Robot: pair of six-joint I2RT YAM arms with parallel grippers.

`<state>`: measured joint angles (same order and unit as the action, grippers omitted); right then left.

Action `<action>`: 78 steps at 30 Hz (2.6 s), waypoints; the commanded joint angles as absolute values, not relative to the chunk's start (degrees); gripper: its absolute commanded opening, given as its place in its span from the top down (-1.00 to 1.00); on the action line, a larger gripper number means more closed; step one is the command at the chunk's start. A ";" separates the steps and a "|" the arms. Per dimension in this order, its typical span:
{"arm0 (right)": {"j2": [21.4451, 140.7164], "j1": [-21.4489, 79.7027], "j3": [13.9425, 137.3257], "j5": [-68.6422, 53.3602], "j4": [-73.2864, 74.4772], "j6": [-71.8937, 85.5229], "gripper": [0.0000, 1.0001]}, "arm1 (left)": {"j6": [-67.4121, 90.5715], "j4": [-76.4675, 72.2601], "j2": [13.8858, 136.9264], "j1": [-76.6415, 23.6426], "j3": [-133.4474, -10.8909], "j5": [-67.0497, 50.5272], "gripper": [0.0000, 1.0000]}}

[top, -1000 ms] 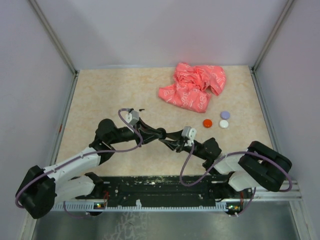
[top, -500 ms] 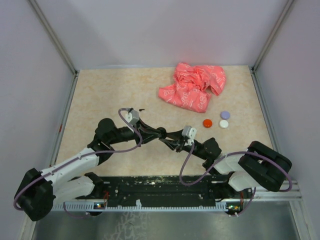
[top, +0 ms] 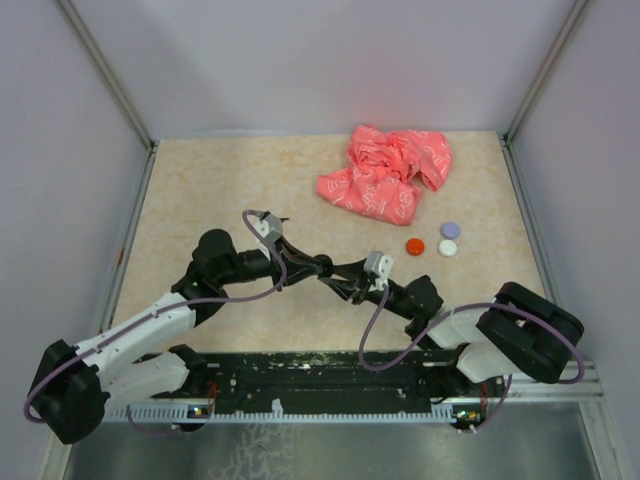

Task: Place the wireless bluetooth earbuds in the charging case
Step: Place the earbud in the charging case.

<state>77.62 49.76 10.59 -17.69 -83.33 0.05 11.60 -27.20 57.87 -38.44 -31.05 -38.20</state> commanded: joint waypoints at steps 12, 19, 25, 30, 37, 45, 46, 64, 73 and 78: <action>75.91 50.33 11.50 -21.09 -92.53 1.04 1.00 | 11.21 -17.65 57.41 -38.17 -34.11 -32.70 0.63; 75.85 50.29 11.42 -21.33 -93.06 1.55 1.00 | 9.93 -17.20 57.56 -38.15 -33.93 -34.17 0.59; 75.94 50.30 11.43 -21.75 -93.16 1.76 1.00 | 8.60 -16.15 57.41 -38.14 -34.95 -33.93 0.62; 75.98 50.31 11.35 -21.71 -93.25 1.75 1.00 | 7.44 -13.11 57.39 -37.97 -36.56 -33.84 0.64; 76.15 50.27 11.57 -22.18 -93.16 1.84 1.00 | 7.21 -12.12 57.95 -37.88 -37.13 -35.07 0.58; 77.37 50.27 11.80 -22.63 -93.15 1.86 1.00 | 5.16 -12.37 60.34 -37.88 -39.09 -40.75 0.31; 77.55 50.27 11.91 -22.68 -93.08 1.78 1.00 | 4.93 -12.31 60.52 -37.88 -39.36 -41.12 0.28; 79.32 50.37 13.01 -24.94 -91.58 1.67 1.00 | -2.06 -7.87 61.95 -37.88 -43.93 -44.18 0.04; 79.72 50.29 13.18 -25.49 -91.11 1.49 1.00 | -1.47 -12.93 58.62 -37.92 -40.22 -41.71 0.00; 79.72 50.32 13.10 -25.50 -90.94 1.32 1.00 | -0.76 -12.76 58.30 -37.85 -40.28 -39.78 -0.02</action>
